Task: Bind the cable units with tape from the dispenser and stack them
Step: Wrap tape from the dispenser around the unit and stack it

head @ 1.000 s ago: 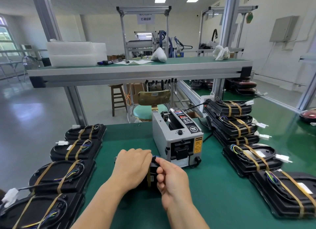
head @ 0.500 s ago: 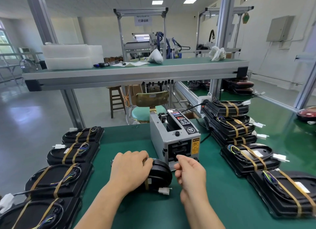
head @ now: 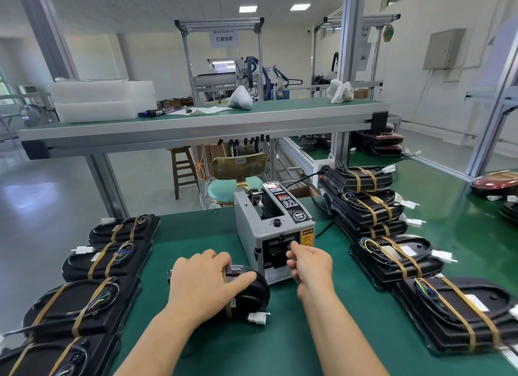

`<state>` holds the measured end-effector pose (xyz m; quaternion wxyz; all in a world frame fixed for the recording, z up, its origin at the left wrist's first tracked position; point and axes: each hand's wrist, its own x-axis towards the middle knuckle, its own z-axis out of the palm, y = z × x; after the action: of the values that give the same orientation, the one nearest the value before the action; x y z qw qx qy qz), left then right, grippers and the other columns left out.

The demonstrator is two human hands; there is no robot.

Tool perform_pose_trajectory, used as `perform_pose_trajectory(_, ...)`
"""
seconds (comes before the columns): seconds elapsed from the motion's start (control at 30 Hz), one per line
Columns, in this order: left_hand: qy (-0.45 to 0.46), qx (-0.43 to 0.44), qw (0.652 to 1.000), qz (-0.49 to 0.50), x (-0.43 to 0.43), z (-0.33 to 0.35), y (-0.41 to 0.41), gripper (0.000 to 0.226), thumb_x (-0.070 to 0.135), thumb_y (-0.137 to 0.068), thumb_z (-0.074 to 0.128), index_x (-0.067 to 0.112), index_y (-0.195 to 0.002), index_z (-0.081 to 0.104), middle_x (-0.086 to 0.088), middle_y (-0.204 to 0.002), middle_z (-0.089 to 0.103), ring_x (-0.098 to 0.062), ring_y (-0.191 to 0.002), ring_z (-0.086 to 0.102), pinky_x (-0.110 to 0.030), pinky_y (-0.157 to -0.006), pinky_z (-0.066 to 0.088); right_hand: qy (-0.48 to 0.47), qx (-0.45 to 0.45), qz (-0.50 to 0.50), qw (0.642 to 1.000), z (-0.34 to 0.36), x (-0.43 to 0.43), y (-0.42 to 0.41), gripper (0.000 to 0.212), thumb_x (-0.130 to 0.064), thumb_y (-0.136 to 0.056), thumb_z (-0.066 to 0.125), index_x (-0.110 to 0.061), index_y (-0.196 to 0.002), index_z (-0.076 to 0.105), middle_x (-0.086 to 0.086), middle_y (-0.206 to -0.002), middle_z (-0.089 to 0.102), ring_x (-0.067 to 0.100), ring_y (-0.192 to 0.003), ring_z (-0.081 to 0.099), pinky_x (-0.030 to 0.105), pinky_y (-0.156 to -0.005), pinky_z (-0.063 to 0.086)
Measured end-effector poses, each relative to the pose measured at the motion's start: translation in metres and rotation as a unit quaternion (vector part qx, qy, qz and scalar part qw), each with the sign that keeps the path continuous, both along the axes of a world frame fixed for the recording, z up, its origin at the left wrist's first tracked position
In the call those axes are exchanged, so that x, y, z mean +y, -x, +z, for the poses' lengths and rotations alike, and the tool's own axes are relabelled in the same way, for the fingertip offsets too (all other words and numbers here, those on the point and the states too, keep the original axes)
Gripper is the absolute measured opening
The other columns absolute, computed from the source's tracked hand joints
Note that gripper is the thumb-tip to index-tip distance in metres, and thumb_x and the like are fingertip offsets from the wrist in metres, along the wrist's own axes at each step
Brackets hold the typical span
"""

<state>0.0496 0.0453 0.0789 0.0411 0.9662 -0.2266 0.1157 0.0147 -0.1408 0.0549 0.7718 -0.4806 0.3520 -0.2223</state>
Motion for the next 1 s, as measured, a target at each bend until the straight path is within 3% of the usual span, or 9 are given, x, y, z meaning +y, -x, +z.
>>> perform_pose_trajectory(0.1, -0.06, 0.007, 0.997, -0.042, 0.003, -0.002, 0.0, 0.09, 0.098, -0.055, 0.013, 0.04, -0.112, 0.052, 0.02, -0.116, 0.05, -0.013, -0.116, 0.044, -0.043, -0.109, 0.021, -0.015, 0.015, 0.001, 1.0, 0.003, 0.0, -0.003, 0.014, -0.008, -0.09, 0.066, -0.004, -0.077, 0.065, 0.004, -0.061, 0.063, 0.006, -0.039, 0.049, 0.016, -0.034, 0.034)
perform_pose_trajectory(0.23, -0.065, 0.004, 0.993, -0.098, 0.0, -0.001, 0.004, 0.079, 0.086, -0.07, 0.039, 0.045, -0.138, 0.038, 0.022, -0.135, 0.045, -0.012, -0.133, 0.032, -0.055, -0.115, -0.002, -0.024, 0.029, -0.002, 0.999, 0.007, 0.001, -0.003, 0.016, -0.006, -0.088, 0.067, -0.005, -0.072, 0.065, 0.003, -0.057, 0.063, 0.006, -0.039, 0.049, 0.016, -0.034, 0.035)
perform_pose_trajectory(0.33, -0.092, 0.0, 0.985, -0.142, -0.01, -0.002, 0.009, 0.077, 0.074, -0.073, 0.052, 0.045, -0.142, 0.032, 0.02, -0.132, 0.049, -0.012, -0.134, 0.031, -0.056, -0.116, -0.006, -0.028, 0.034, -0.006, 0.999, 0.009, 0.003, -0.003, 0.018, -0.004, -0.085, 0.068, -0.004, -0.068, 0.064, 0.002, -0.051, 0.062, 0.007, -0.038, 0.048, 0.016, -0.036, 0.034)
perform_pose_trajectory(0.53, -0.12, -0.001, 0.981, -0.153, -0.019, -0.001, 0.017, 0.049, 0.048, -0.079, 0.058, 0.034, -0.125, 0.046, 0.012, -0.117, 0.055, -0.015, -0.114, 0.051, -0.043, -0.116, 0.011, 0.021, 0.071, -0.01, 0.997, 0.013, 0.008, -0.004, 0.019, -0.005, -0.079, 0.062, -0.007, -0.061, 0.067, -0.001, -0.041, 0.06, 0.013, -0.044, 0.047, 0.024, -0.046, 0.038)
perform_pose_trajectory(0.67, -0.03, -0.019, 0.986, -0.163, -0.006, 0.008, 0.02, 0.034, 0.042, -0.078, 0.056, 0.035, -0.11, 0.046, 0.017, -0.104, 0.052, -0.01, -0.103, 0.05, -0.031, -0.109, 0.021, 0.016, 0.047, -0.001, 0.999, 0.014, 0.009, 0.002, 0.019, -0.006, -0.083, 0.061, -0.008, -0.064, 0.064, -0.002, -0.044, 0.059, 0.011, -0.047, 0.049, 0.022, -0.045, 0.039)
perform_pose_trajectory(0.77, 0.088, -0.027, 0.979, -0.184, 0.009, 0.019, 0.023, 0.031, 0.034, -0.075, 0.063, 0.03, -0.103, 0.048, 0.017, -0.093, 0.05, -0.012, -0.09, 0.049, -0.027, -0.09, 0.035, -0.079, -0.027, 0.02, 0.996, 0.019, 0.01, 0.017, 0.021, -0.003, -0.086, 0.066, -0.008, -0.067, 0.06, -0.003, -0.049, 0.059, 0.005, -0.041, 0.056, 0.014, -0.036, 0.038)
perform_pose_trajectory(0.83, 0.177, -0.01, 0.964, -0.196, 0.018, 0.022, 0.026, 0.032, 0.025, -0.075, 0.068, 0.025, -0.102, 0.051, 0.013, -0.092, 0.052, -0.013, -0.086, 0.049, -0.026, -0.08, 0.04, -0.111, -0.062, 0.051, 0.991, 0.023, 0.017, 0.028, 0.017, -0.006, -0.088, 0.069, -0.008, -0.072, 0.062, -0.001, -0.056, 0.062, 0.006, -0.047, 0.062, 0.014, -0.038, 0.043)
perform_pose_trajectory(0.93, 0.276, 0.031, 0.935, -0.221, 0.026, 0.018, 0.031, 0.037, 0.018, -0.077, 0.07, 0.028, -0.107, 0.051, 0.013, -0.098, 0.056, -0.008, -0.089, 0.052, -0.02, -0.08, 0.041, -0.119, -0.095, 0.098, 0.983, 0.033, 0.033, 0.041, 0.014, -0.004, -0.085, 0.071, -0.009, -0.072, 0.066, 0.001, -0.065, 0.065, 0.009, -0.059, 0.062, 0.019, -0.054, 0.047)
perform_pose_trajectory(1.0, 0.321, 0.041, 0.917, -0.233, 0.027, 0.011, 0.033, 0.047, 0.015, -0.077, 0.071, 0.036, -0.112, 0.048, 0.015, -0.105, 0.058, -0.008, -0.097, 0.055, -0.016, -0.086, 0.041, -0.11, -0.11, 0.12, 0.981, 0.039, 0.043, 0.046, 0.024, -0.003, -0.084, 0.069, -0.011, -0.061, 0.07, 0.001, -0.063, 0.066, 0.008, -0.056, 0.061, 0.019, -0.053, 0.046)
